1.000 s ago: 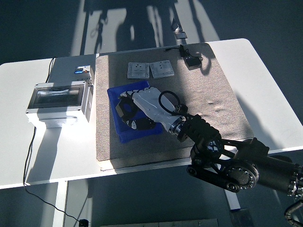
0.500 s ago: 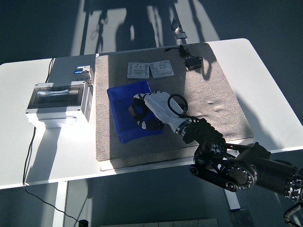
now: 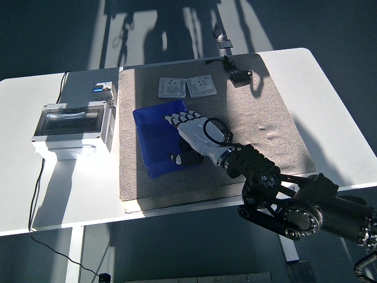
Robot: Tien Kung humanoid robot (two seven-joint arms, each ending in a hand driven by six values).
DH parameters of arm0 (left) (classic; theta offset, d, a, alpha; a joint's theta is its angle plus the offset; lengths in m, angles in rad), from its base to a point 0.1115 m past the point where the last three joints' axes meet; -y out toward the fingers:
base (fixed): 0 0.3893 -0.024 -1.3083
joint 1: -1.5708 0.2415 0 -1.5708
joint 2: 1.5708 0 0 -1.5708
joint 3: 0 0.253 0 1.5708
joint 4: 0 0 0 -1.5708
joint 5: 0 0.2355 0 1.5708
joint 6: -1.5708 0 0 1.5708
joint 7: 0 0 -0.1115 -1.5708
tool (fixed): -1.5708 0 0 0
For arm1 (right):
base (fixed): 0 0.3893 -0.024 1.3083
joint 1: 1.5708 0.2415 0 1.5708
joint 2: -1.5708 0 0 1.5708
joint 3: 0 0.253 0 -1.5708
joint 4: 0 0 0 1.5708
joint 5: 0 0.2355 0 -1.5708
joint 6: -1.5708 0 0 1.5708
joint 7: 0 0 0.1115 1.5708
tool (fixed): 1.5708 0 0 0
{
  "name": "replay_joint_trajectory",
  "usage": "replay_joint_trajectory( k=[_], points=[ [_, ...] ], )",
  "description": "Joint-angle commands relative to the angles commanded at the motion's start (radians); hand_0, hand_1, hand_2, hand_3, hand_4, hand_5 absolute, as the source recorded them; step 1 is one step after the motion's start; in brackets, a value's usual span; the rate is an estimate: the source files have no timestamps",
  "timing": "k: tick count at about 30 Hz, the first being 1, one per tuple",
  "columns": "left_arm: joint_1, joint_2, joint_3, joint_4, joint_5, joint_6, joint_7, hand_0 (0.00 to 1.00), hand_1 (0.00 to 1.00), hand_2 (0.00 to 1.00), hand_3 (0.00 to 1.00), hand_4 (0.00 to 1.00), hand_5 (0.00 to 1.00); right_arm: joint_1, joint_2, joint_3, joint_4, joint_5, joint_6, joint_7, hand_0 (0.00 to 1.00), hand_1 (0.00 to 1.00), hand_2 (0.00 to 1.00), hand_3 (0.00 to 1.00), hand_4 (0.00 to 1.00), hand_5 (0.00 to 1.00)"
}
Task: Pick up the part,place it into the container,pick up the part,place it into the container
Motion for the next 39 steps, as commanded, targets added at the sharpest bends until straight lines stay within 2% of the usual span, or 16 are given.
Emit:
replay_joint_trajectory(
  k=[2,3,5,7,8,9,14,15,18,26,27,32,33,38,39],
  points=[
    [0.001,-0.002,0.006,0.0,-0.006,0.009,0.0,0.709,0.715,0.738,0.714,0.813,0.998,-0.011,-0.006,0.027,0.016,0.003,-0.03,0.006,0.998,0.998,0.969,0.973,0.811,0.484],
    [0.002,-0.003,0.008,0.0,-0.009,0.013,0.0,0.706,0.713,0.728,0.705,0.811,0.998,-0.022,-0.013,0.051,0.026,0.015,-0.056,0.01,0.998,0.998,0.992,0.998,0.9,0.425],
    [0.004,-0.004,0.011,0.0,-0.013,0.017,-0.002,0.706,0.713,0.728,0.705,0.811,0.998,-0.042,-0.026,0.092,0.032,0.03,-0.097,0.0,0.998,0.998,0.992,0.998,0.9,0.425],
    [0.006,-0.005,0.013,0.0,-0.019,0.019,-0.003,0.706,0.713,0.728,0.705,0.811,0.998,-0.052,-0.041,0.132,0.024,0.03,-0.117,-0.035,0.998,0.998,0.992,0.998,0.9,0.425],
    [0.007,-0.005,0.014,0.0,-0.021,0.02,-0.004,0.706,0.713,0.728,0.705,0.811,0.998,-0.051,-0.048,0.151,0.013,0.025,-0.102,-0.054,0.998,0.998,0.992,0.998,0.9,0.425],
    [0.007,-0.005,0.014,0.0,-0.02,0.02,-0.005,0.705,0.712,0.727,0.701,0.831,0.998,-0.047,-0.056,0.175,-0.005,0.021,-0.079,-0.078,0.944,0.883,0.908,0.961,0.807,0.353],
    [0.005,-0.006,0.014,0.0,-0.014,0.02,-0.005,0.705,0.712,0.727,0.701,0.831,0.998,-0.049,-0.046,0.197,-0.071,0.035,0.016,-0.116,0.944,0.883,0.908,0.961,0.807,0.353],
    [0.005,-0.007,0.015,0.0,-0.015,0.02,-0.004,0.704,0.712,0.725,0.701,0.807,0.998,-0.05,-0.041,0.193,-0.081,0.039,0.031,-0.117,0.907,0.825,0.886,0.97,0.587,0.145],
    [0.003,-0.007,0.016,0.0,-0.011,0.019,-0.003,0.704,0.712,0.725,0.701,0.807,0.998,-0.051,-0.03,0.168,-0.106,0.054,0.064,-0.123,0.907,0.825,0.886,0.97,0.587,0.145],
    [0.002,-0.005,-0.011,0.0,0.017,0.003,-0.015,0.704,0.711,0.722,0.702,0.79,0.998,-0.047,-0.019,0.135,-0.143,0.057,0.084,-0.131,0.892,0.812,0.885,0.971,0.559,0.138],
    [0.002,-0.005,-0.016,0.0,0.021,0.0,-0.018,0.702,0.711,0.721,0.704,0.79,0.998,-0.046,-0.018,0.132,-0.147,0.055,0.084,-0.132,0.832,0.666,0.808,0.909,0.555,0.152],
    [0.002,-0.005,-0.04,0.0,0.045,-0.013,-0.035,0.702,0.711,0.721,0.704,0.79,0.998,-0.046,-0.014,0.118,-0.166,0.041,0.08,-0.143,0.832,0.666,0.808,0.909,0.555,0.152],
    [0.001,-0.005,-0.045,0.0,0.051,-0.017,-0.038,0.702,0.707,0.72,0.707,0.798,0.998,-0.047,-0.014,0.117,-0.169,0.04,0.081,-0.145,0.745,0.484,0.74,0.829,0.456,0.102],
    [0.001,-0.003,-0.07,0.0,0.076,-0.039,-0.052,0.702,0.707,0.72,0.707,0.798,0.998,-0.049,-0.014,0.114,-0.181,0.037,0.096,-0.159,0.745,0.484,0.74,0.829,0.456,0.102],
    [0.001,-0.003,-0.072,0.0,0.079,-0.04,-0.053,0.703,0.708,0.722,0.714,0.812,0.998,-0.049,-0.014,0.113,-0.182,0.038,0.099,-0.161,0.66,0.368,0.693,0.73,0.214,0.032]
  ],
)
